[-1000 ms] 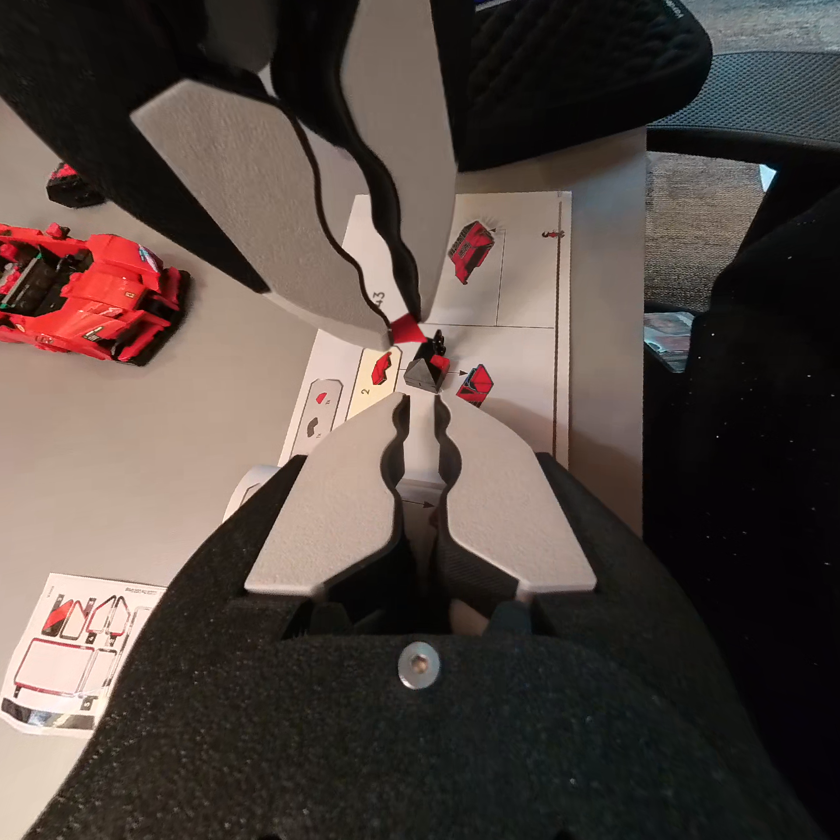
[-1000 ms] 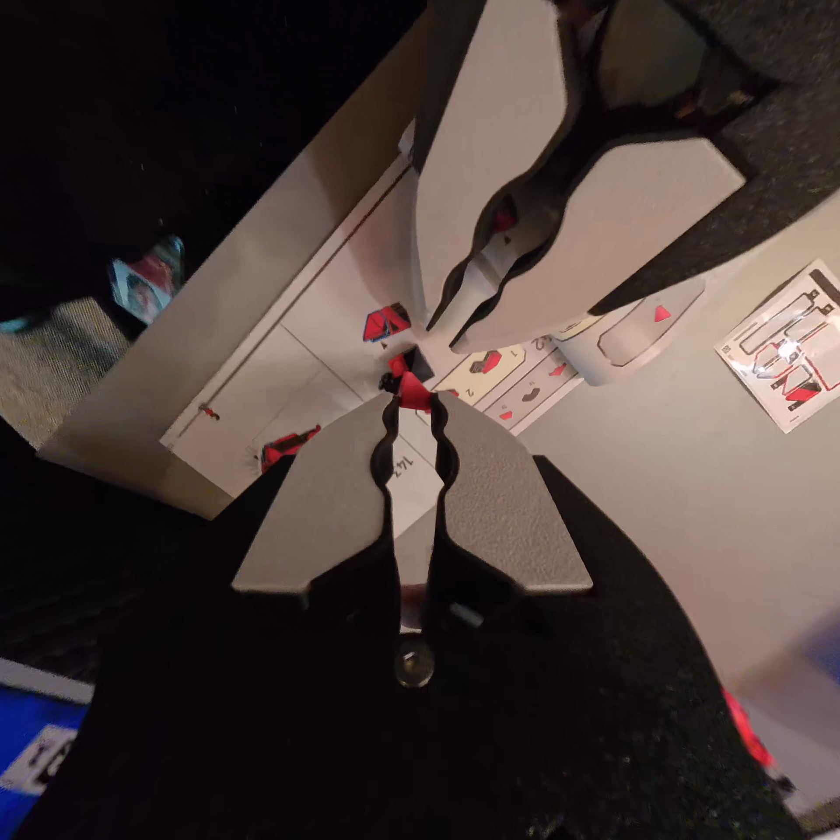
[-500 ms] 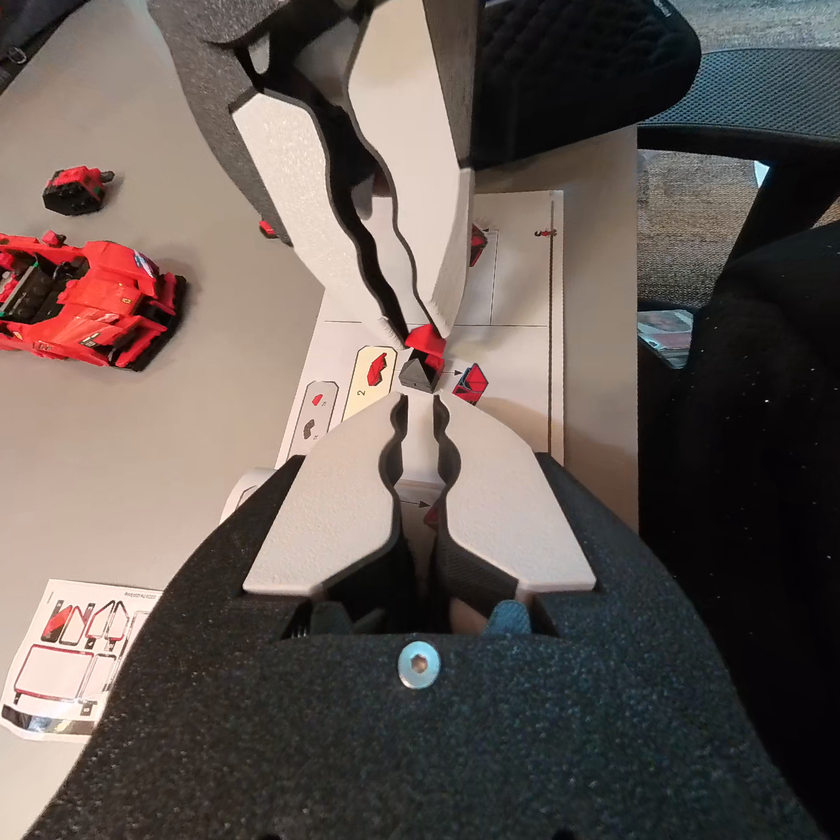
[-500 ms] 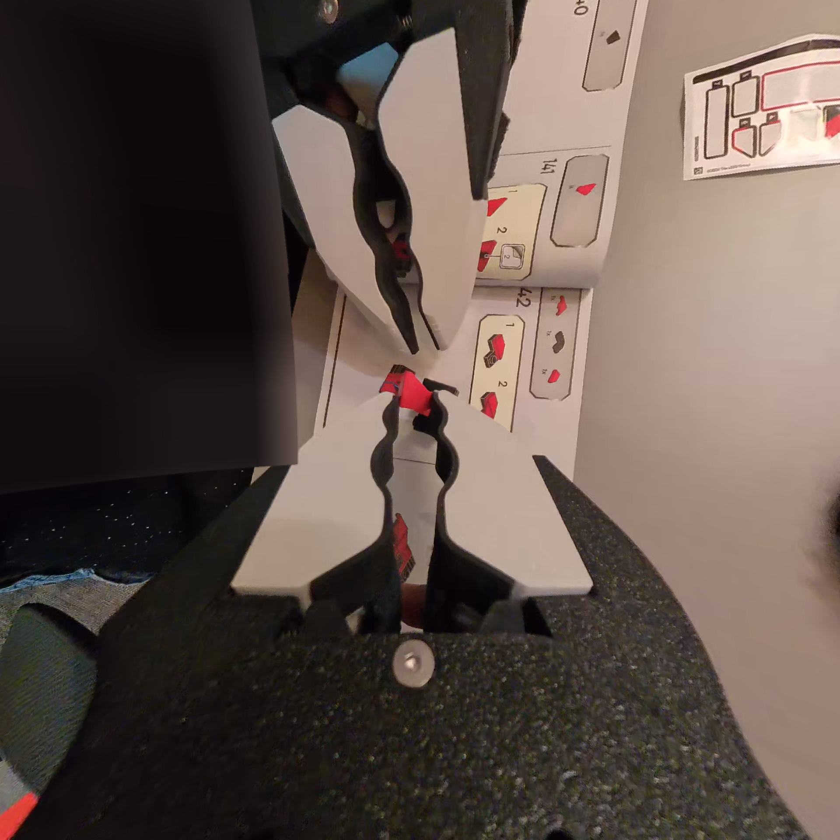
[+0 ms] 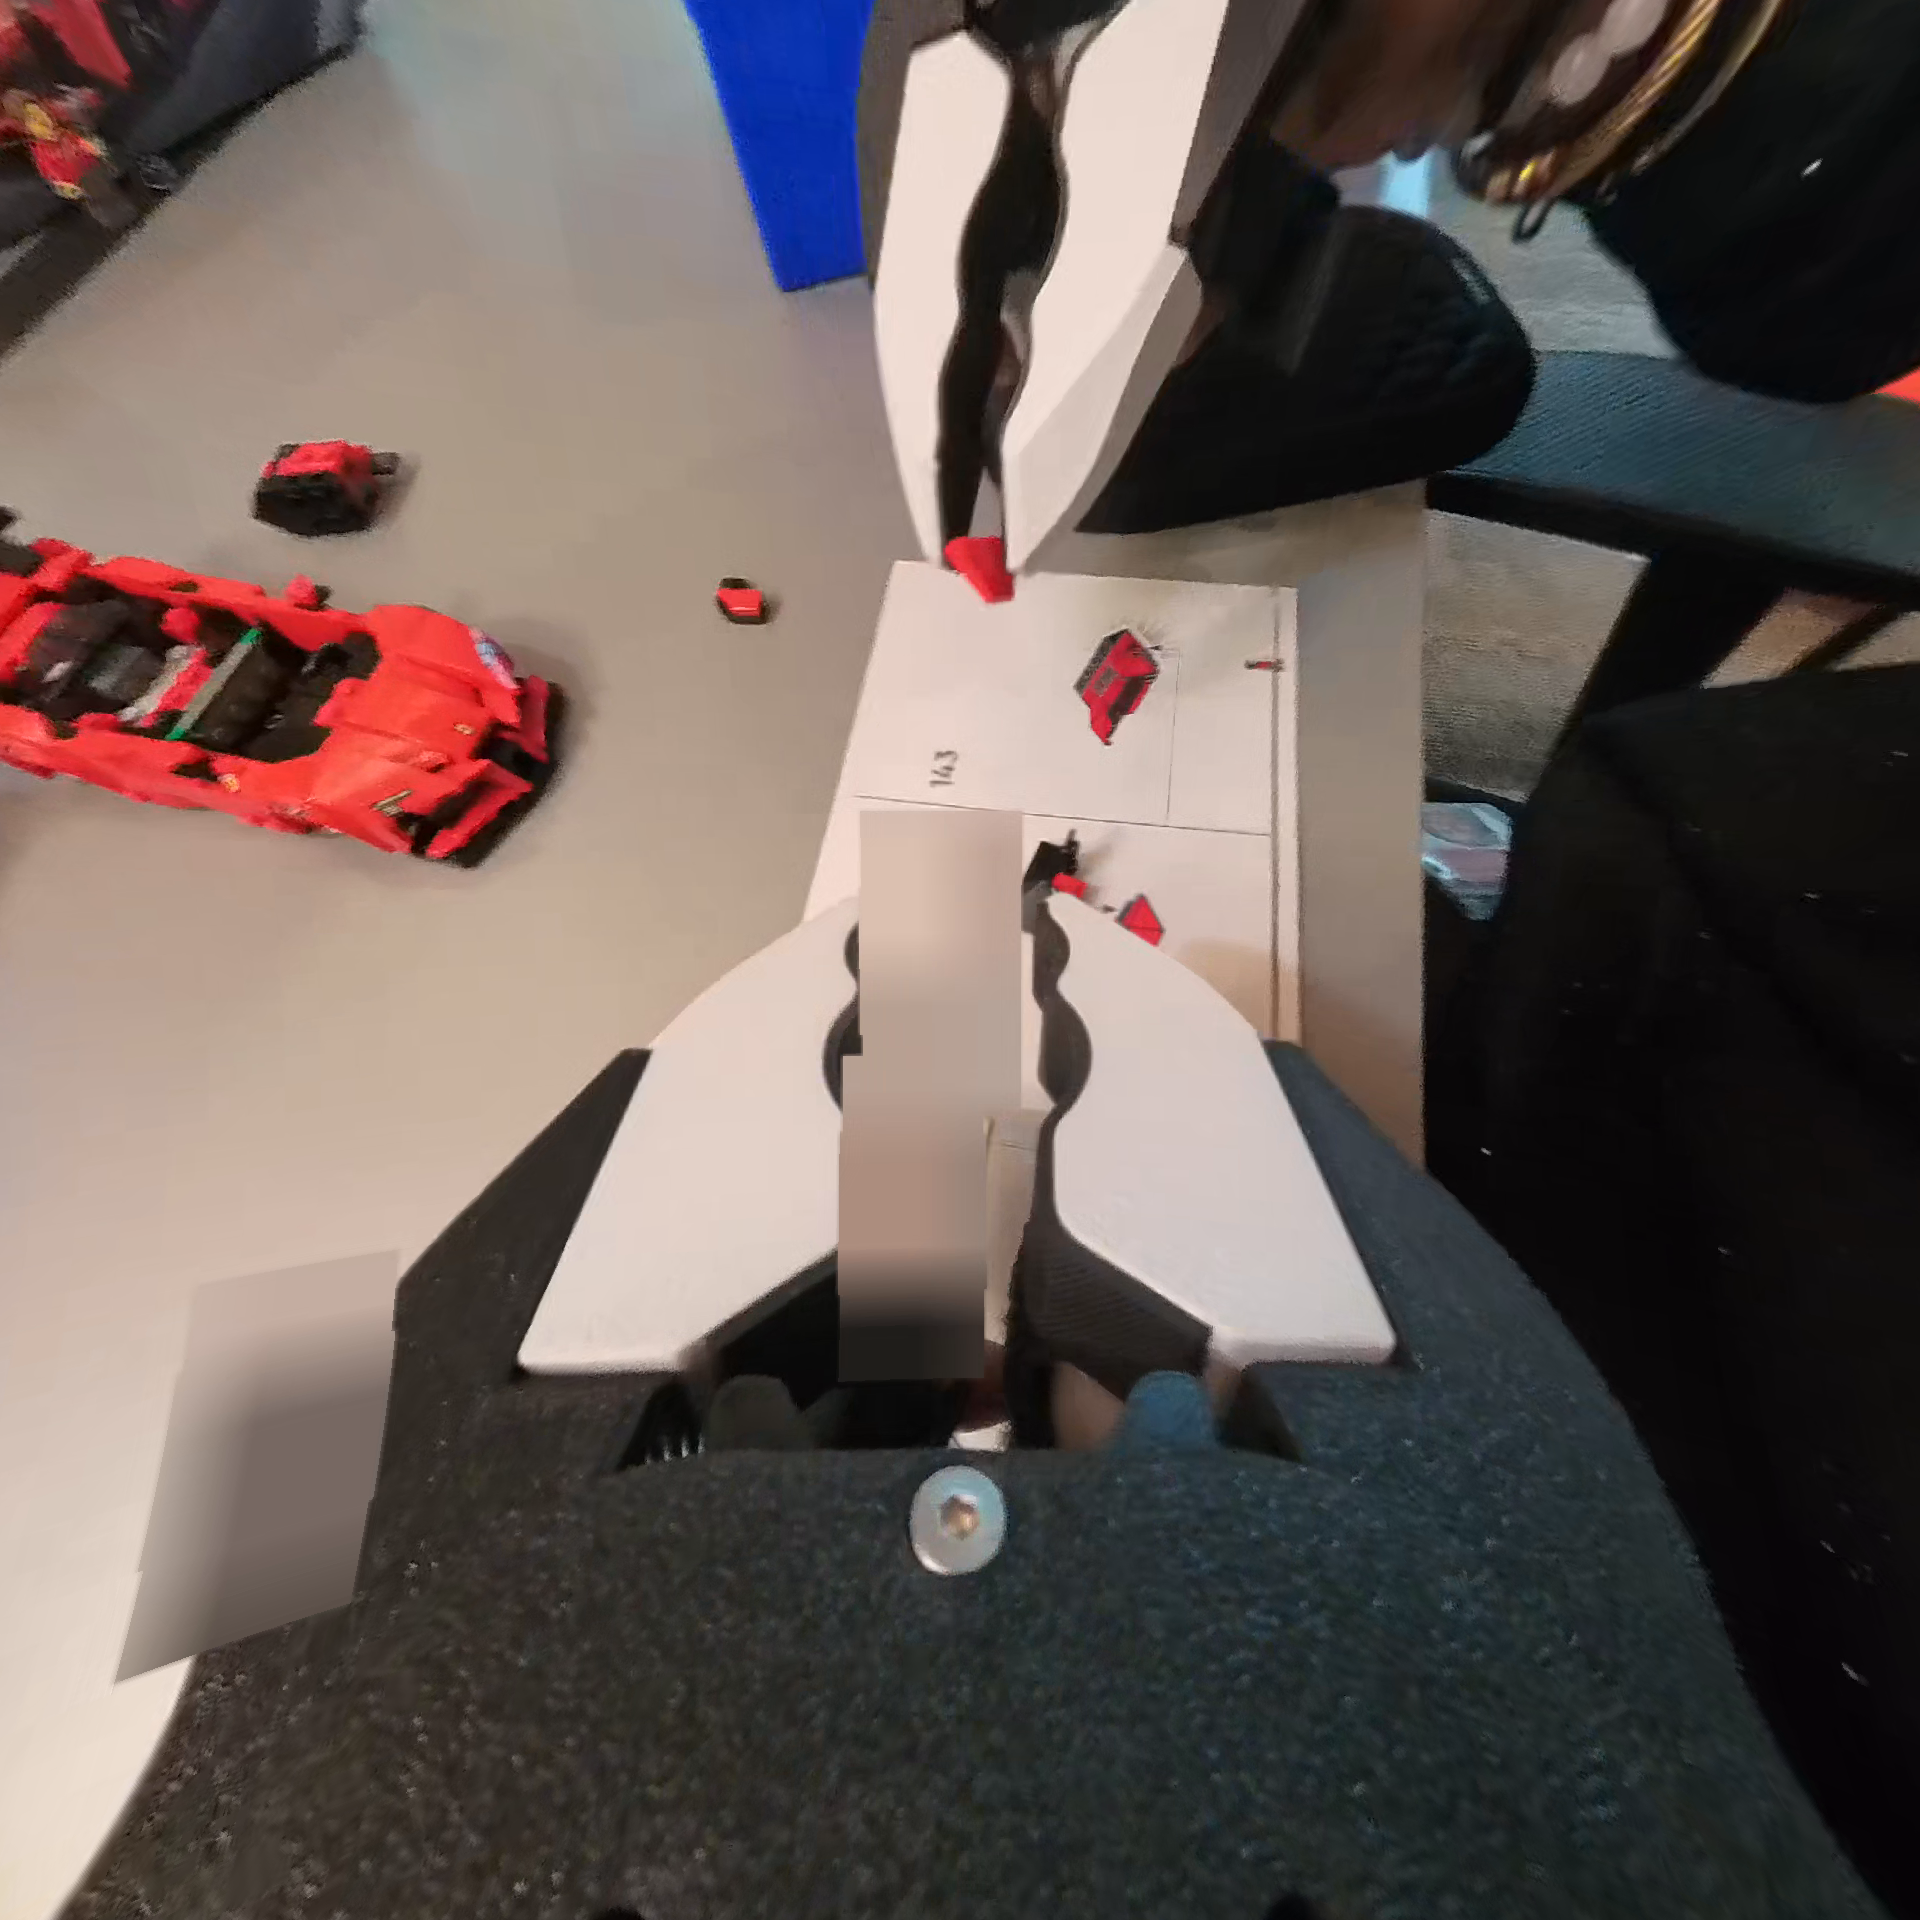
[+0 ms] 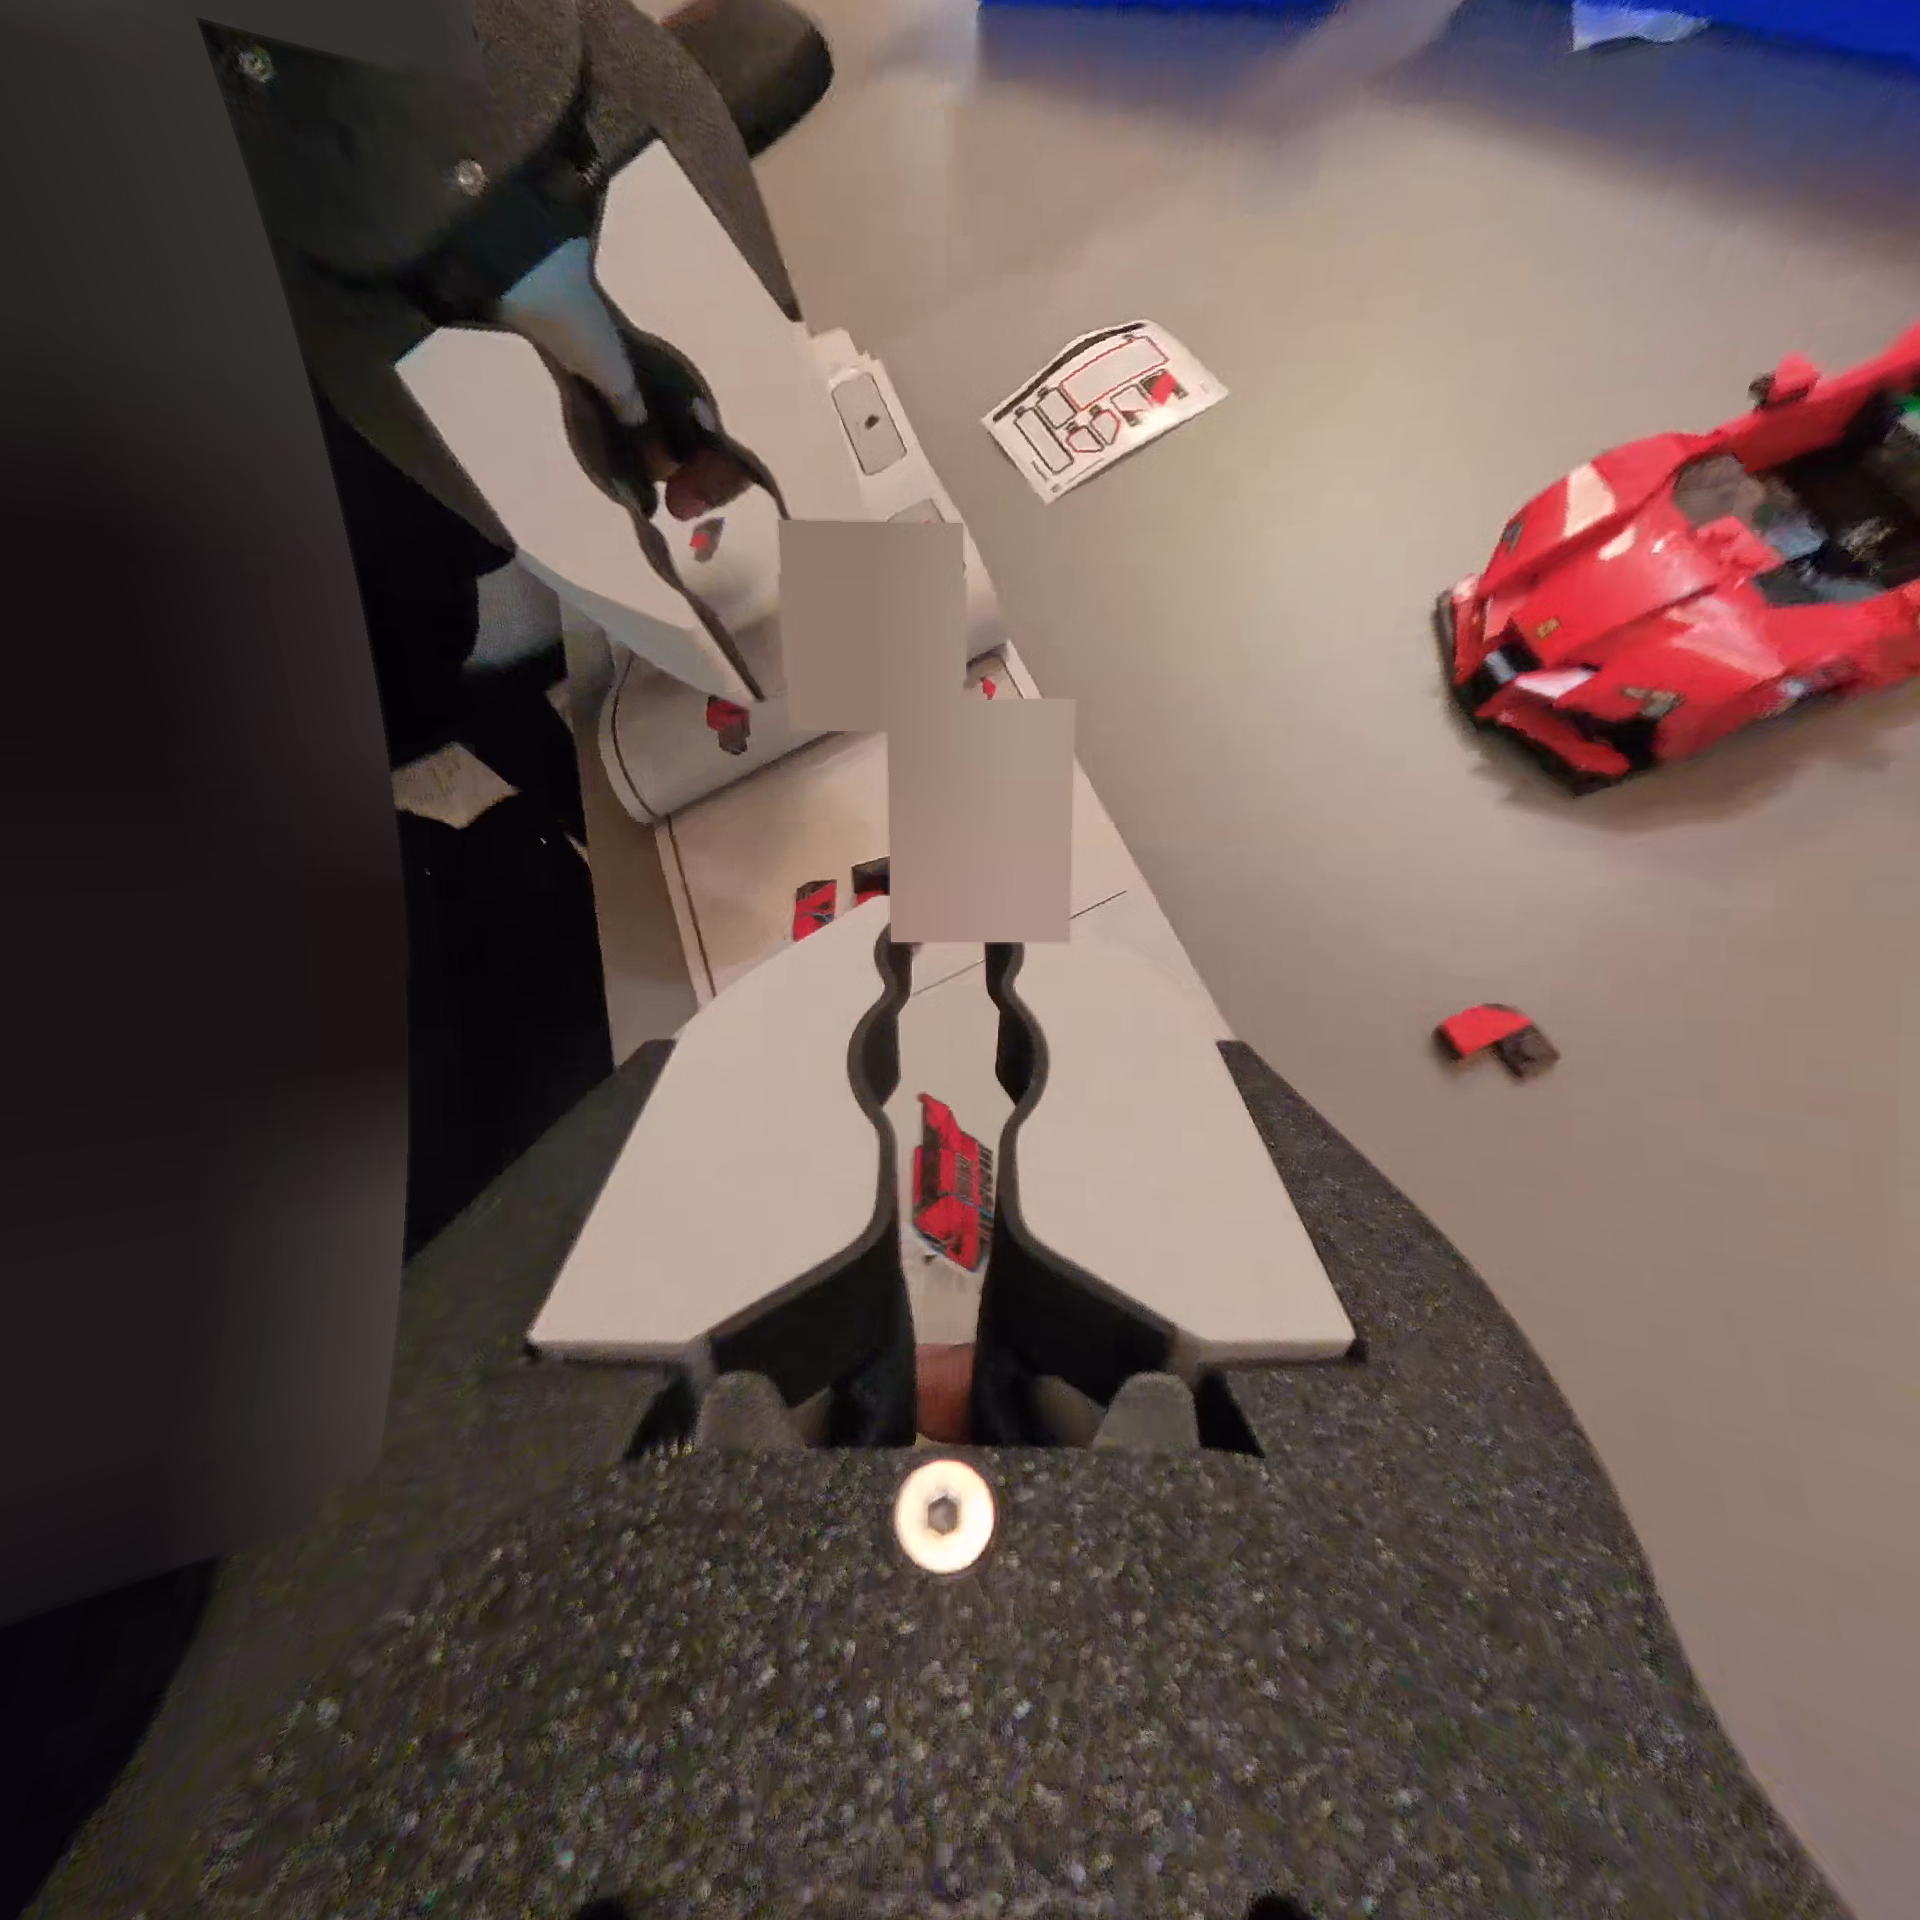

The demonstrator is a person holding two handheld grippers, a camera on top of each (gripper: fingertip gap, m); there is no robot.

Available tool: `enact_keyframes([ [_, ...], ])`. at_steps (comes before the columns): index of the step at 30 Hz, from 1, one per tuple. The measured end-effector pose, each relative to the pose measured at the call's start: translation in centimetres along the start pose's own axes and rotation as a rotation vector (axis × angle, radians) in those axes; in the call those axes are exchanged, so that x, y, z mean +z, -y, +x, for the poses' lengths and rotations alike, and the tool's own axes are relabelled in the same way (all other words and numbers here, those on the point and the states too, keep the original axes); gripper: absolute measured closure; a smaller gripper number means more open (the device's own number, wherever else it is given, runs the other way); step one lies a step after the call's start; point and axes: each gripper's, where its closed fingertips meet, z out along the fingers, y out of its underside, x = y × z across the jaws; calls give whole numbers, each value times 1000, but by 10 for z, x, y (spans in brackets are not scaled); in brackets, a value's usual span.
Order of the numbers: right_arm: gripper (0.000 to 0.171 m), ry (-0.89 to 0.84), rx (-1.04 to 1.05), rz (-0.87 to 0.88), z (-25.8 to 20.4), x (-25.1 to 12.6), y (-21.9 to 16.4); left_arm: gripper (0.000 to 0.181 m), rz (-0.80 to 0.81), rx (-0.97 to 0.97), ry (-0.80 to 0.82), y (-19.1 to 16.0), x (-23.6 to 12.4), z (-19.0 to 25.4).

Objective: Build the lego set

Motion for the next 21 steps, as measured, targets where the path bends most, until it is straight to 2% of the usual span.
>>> enact_keyframes([
  [2,158,47,51,6,-11,9,-7,153,-24,13,-53,0,3,9],
  [5,157,108,63,-82,-23,24,-19,157,-67,59,-64,-10,15,22],
  [10,158,102,-26,-267,-20,42,-23,162,-88,73,-43,-19,28,33],
  [21,157,126,-195,-492,-14,54,-25,163,-122,82,11,-30,36,26],
])
